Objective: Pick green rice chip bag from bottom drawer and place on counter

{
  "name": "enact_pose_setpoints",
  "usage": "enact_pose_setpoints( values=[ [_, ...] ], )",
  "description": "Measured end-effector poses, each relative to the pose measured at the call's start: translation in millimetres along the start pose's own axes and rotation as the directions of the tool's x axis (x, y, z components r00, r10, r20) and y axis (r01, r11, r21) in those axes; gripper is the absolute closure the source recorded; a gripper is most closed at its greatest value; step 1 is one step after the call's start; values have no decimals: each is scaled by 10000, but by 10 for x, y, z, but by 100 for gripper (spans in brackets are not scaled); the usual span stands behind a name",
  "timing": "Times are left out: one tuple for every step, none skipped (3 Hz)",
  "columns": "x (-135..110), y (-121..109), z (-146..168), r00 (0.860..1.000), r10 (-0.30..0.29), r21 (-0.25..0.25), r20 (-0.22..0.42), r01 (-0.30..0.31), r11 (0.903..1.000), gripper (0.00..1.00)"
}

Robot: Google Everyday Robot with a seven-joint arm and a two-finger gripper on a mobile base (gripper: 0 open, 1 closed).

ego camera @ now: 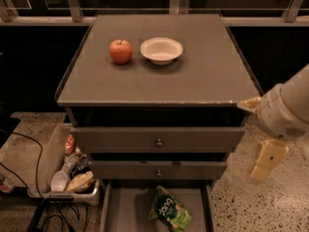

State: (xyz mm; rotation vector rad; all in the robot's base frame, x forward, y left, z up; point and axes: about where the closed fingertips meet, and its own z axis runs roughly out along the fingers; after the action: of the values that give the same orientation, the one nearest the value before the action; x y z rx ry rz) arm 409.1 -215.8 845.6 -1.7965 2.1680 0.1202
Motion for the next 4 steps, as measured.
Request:
enact_pose_setpoints(
  values=[
    [234, 312, 583, 9975, 69, -22, 696, -68, 10000, 0],
    [296, 256, 700, 9970, 122, 544, 770, -165, 9984, 0],
    [289, 249, 695, 9969, 113, 559, 775, -157, 9983, 0],
    [296, 254, 789, 9972, 297, 465, 688, -329, 9984, 0]
  ],
)
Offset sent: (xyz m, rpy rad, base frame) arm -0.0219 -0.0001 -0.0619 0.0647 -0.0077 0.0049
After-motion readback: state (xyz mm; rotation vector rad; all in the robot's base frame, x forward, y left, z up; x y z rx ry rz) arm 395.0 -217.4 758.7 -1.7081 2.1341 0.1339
